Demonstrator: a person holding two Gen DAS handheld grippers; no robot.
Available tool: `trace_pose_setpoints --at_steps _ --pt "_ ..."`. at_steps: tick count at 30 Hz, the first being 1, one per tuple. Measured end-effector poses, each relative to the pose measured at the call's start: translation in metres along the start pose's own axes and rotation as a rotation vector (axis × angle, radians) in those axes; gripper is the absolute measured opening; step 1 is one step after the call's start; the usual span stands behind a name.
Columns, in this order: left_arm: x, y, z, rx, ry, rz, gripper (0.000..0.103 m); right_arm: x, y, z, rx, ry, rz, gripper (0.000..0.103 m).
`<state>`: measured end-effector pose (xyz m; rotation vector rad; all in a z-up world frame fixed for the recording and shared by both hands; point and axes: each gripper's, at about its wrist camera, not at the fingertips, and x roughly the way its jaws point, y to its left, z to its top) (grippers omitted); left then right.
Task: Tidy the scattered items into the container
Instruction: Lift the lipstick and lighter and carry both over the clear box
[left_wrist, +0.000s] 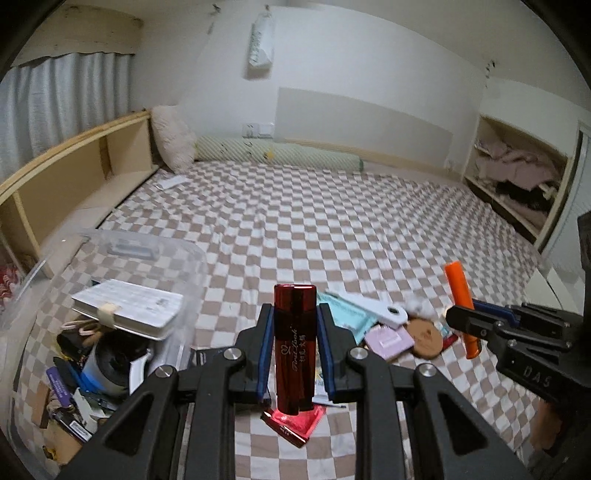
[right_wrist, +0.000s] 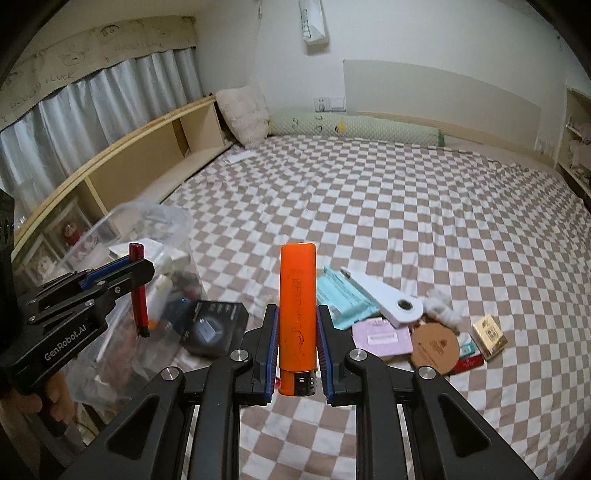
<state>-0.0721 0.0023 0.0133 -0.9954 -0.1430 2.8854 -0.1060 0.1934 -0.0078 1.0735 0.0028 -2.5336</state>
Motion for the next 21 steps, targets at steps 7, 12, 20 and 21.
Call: trace_pose_setpoints --at_steps 7,12,20,21 --pt "-0.024 0.021 0.013 -0.038 -0.084 0.04 0.022 -0.006 0.024 0.014 -0.018 -0.061 0.026 0.02" --pt "-0.043 0.048 0.015 -0.074 -0.14 0.105 0.022 -0.009 0.048 0.021 -0.038 -0.095 0.078 0.02" --pt "-0.063 0.094 0.004 -0.169 -0.126 0.168 0.022 -0.011 0.089 0.027 -0.086 -0.128 0.133 0.02" --pt "-0.064 0.1 0.001 -0.181 -0.116 0.174 0.022 -0.011 0.094 0.027 -0.092 -0.13 0.142 0.02"
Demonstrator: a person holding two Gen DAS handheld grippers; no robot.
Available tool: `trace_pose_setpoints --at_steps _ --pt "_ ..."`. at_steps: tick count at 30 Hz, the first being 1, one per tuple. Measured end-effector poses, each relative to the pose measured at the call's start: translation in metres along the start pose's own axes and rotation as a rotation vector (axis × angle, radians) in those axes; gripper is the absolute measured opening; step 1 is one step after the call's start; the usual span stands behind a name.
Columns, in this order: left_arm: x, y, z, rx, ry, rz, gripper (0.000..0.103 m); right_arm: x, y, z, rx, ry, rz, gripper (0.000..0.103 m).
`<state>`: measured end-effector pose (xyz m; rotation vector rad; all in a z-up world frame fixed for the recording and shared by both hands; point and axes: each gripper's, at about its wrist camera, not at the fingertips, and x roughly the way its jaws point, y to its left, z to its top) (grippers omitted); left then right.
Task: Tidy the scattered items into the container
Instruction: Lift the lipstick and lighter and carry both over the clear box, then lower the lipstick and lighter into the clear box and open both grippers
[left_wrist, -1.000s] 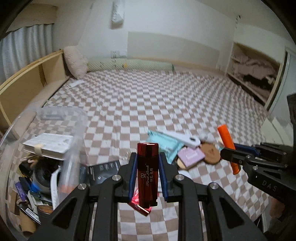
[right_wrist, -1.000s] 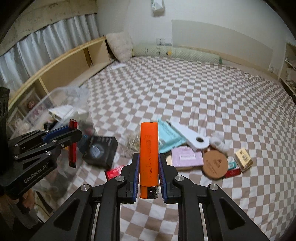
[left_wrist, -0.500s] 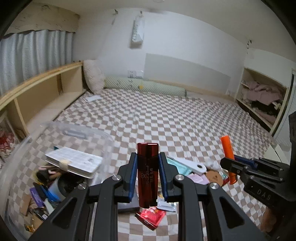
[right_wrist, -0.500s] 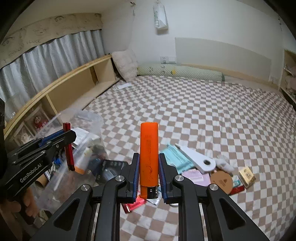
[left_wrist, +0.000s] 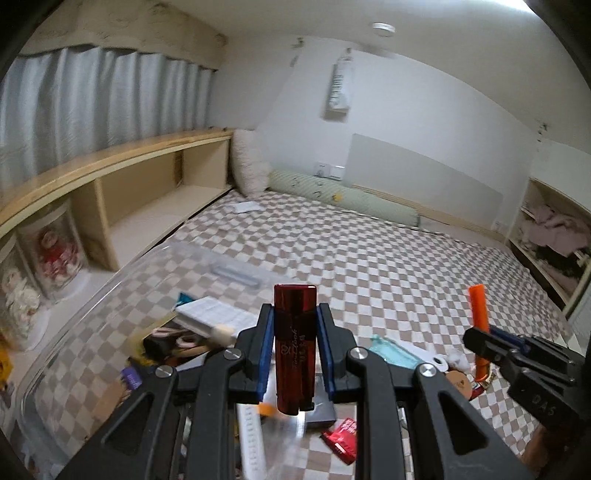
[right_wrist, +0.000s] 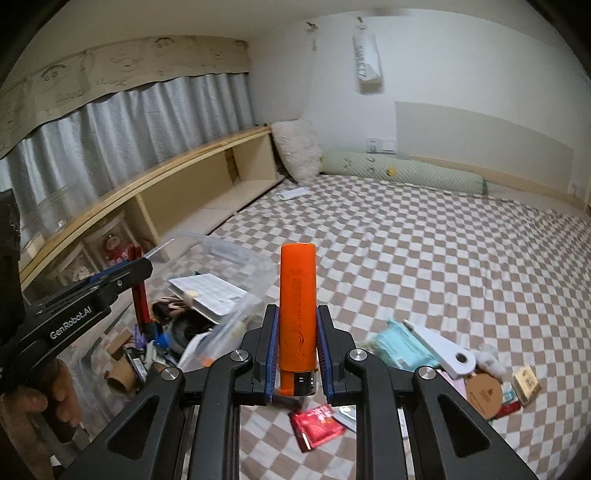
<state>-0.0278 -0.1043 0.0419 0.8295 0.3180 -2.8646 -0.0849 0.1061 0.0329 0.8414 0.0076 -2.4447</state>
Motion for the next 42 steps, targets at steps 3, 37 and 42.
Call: trace_pose_setpoints --at_steps 3,37,42 --pt "0.001 0.015 -0.005 -0.02 0.029 0.017 0.022 0.004 0.013 0.001 -0.012 -0.002 0.022 0.02" --pt "0.029 0.092 -0.043 -0.071 0.235 0.135 0.022 0.038 0.154 -0.023 -0.242 0.062 0.243 0.02" --pt "0.037 0.096 -0.048 -0.095 0.27 0.127 0.022 0.041 0.158 -0.024 -0.245 0.068 0.259 0.02"
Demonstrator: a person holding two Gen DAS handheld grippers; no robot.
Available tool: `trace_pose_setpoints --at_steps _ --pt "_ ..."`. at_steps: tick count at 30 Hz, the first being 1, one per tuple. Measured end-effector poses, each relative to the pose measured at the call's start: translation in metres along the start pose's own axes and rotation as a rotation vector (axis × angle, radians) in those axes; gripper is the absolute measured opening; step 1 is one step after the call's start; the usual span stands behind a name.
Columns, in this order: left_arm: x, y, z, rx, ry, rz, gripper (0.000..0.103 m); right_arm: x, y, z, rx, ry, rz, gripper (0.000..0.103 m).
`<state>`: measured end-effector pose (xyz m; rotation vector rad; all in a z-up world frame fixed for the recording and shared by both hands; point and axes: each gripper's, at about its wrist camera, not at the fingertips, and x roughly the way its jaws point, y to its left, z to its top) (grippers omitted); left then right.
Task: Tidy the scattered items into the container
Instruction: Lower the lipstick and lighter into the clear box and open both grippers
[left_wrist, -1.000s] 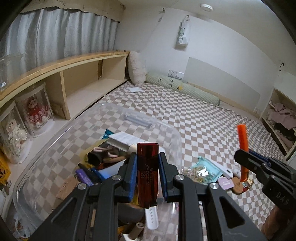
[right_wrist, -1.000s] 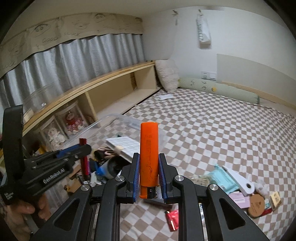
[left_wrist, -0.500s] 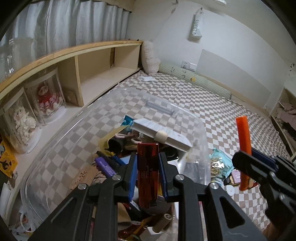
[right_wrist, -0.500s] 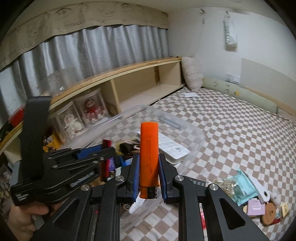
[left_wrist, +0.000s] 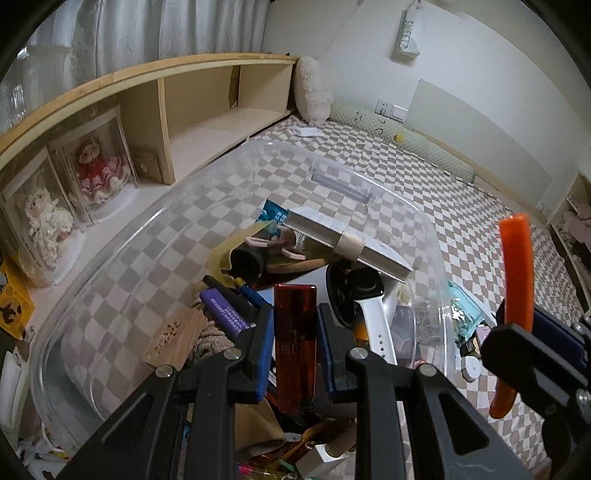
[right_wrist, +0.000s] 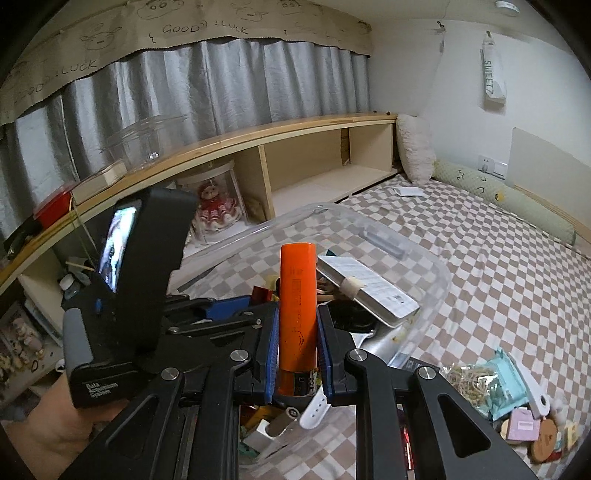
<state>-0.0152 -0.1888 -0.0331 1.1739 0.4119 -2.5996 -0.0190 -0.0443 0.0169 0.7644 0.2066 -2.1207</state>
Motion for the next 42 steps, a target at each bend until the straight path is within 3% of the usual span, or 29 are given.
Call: trace_pose_setpoints --at_steps 3,6,10,14,16,24,32,42 --pt "0.004 0.002 0.0 -0.02 0.017 -0.007 0.023 0.003 0.0 0.0 0.001 0.007 0.007 0.02" --pt "0.001 0.005 0.001 -0.032 0.007 -0.001 0.04 0.008 0.0 -0.002 -0.001 0.019 0.01 0.02" --pt "-0.002 0.01 0.002 -0.039 -0.01 0.024 0.041 0.013 0.001 -0.004 0.001 0.033 0.019 0.02" --pt "-0.007 0.021 0.005 -0.061 -0.04 0.079 0.044 0.019 -0.002 -0.006 0.04 0.063 0.067 0.02" --pt "-0.01 0.028 0.006 -0.081 -0.056 0.106 0.053 0.022 -0.002 -0.008 0.054 0.082 0.088 0.02" --pt "-0.022 0.047 0.011 -0.107 -0.132 0.225 0.067 0.036 0.017 -0.024 -0.015 0.155 0.099 0.02" --pt "-0.027 0.065 0.012 -0.152 -0.139 0.229 0.068 0.044 0.042 -0.044 -0.11 0.222 0.114 0.02" --pt "-0.027 0.058 0.009 -0.161 -0.138 0.229 0.068 0.047 0.051 -0.049 -0.135 0.253 0.123 0.02"
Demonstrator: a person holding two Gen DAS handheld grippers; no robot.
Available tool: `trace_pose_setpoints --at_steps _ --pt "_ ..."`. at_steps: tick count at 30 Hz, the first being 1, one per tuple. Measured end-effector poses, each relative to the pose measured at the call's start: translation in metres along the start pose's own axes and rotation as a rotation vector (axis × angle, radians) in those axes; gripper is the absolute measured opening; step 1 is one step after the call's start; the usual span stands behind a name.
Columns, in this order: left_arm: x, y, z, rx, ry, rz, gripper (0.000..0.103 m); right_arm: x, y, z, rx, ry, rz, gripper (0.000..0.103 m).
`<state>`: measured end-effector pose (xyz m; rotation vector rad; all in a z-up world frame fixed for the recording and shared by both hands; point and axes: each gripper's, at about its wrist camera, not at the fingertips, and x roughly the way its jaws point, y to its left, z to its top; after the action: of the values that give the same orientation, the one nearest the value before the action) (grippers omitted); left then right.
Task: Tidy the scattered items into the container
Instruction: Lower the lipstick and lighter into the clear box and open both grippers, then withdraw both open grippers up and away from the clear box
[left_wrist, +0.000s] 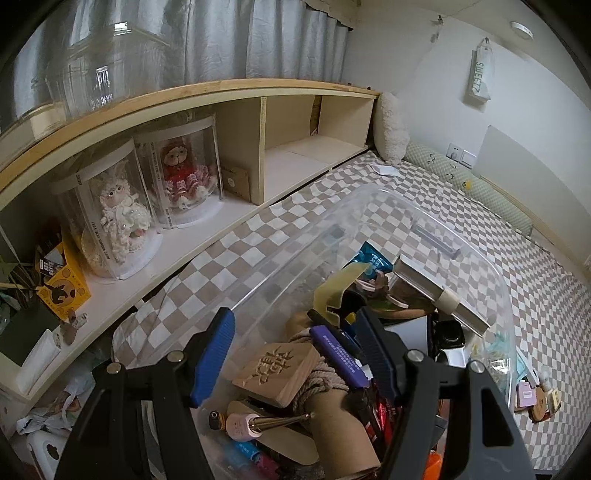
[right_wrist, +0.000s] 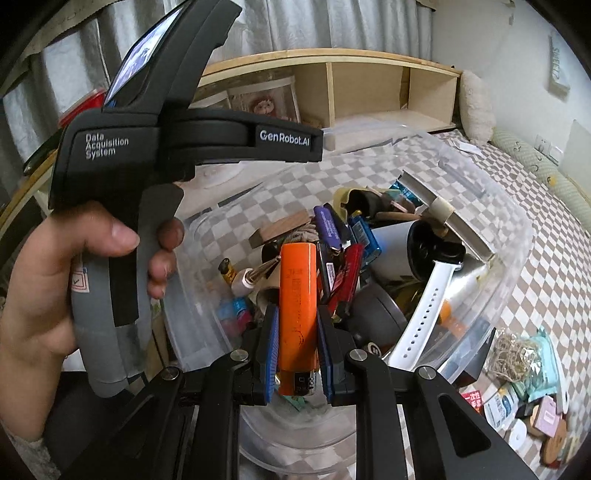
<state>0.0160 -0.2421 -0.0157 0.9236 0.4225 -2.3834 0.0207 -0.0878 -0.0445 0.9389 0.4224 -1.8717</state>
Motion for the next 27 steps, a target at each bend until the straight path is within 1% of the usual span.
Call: trace_pose_setpoints --at_steps 4,5,6,7,8,9,12,17,18,19,20,21,22,24,25,27 --pt "0.001 0.0 0.0 0.002 0.001 -0.009 0.068 0.0 0.003 -0.001 -0.026 0.0 -0.045 0.02" --pt "0.0 0.001 0.0 0.002 0.0 -0.01 0.068 0.0 0.003 -0.001 -0.033 0.003 -0.05 0.022" --pt "0.0 0.001 0.0 0.003 -0.002 -0.012 0.07 0.001 0.003 -0.001 -0.037 0.004 -0.054 0.028" --pt "0.0 0.001 0.0 0.001 -0.005 -0.016 0.077 0.001 0.003 -0.002 -0.038 0.004 -0.057 0.056" --pt "-0.001 0.001 0.001 -0.001 -0.01 -0.02 0.08 0.001 0.003 -0.002 -0.039 0.0 -0.063 0.08" --pt "-0.002 0.001 0.001 -0.002 -0.015 -0.019 0.082 -0.001 0.003 -0.003 -0.042 -0.009 -0.074 0.084" --pt "-0.003 0.0 0.001 0.003 -0.02 -0.019 0.082 -0.005 0.002 -0.003 -0.05 -0.033 -0.101 0.084" --pt "-0.002 -0.003 0.001 0.016 -0.013 -0.024 0.083 -0.01 -0.003 -0.003 -0.037 -0.043 -0.119 0.084" --pt "-0.002 -0.004 0.001 0.016 -0.015 -0.025 0.086 -0.01 -0.004 -0.003 -0.034 -0.045 -0.125 0.085" --pt "-0.002 -0.004 0.001 0.017 -0.016 -0.026 0.093 -0.01 -0.006 -0.004 -0.03 -0.046 -0.131 0.088" --pt "-0.003 -0.005 0.001 0.017 -0.018 -0.029 0.096 -0.01 -0.007 -0.004 -0.027 -0.05 -0.138 0.094" --pt "-0.004 -0.005 0.001 0.018 -0.023 -0.033 0.101 -0.01 -0.008 -0.004 -0.024 -0.056 -0.146 0.097" --pt "-0.005 -0.006 0.001 0.018 -0.029 -0.038 0.102 -0.011 -0.01 -0.004 -0.021 -0.062 -0.154 0.1" --pt "-0.007 -0.008 0.0 0.027 -0.039 -0.052 0.103 -0.013 -0.014 -0.005 -0.014 -0.076 -0.17 0.101" --pt "-0.007 -0.01 0.0 0.038 -0.043 -0.059 0.103 -0.015 -0.016 -0.005 -0.009 -0.083 -0.18 0.103" --pt "-0.009 -0.016 -0.001 0.066 -0.049 -0.068 0.103 -0.017 -0.021 -0.004 0.003 -0.091 -0.204 0.103"
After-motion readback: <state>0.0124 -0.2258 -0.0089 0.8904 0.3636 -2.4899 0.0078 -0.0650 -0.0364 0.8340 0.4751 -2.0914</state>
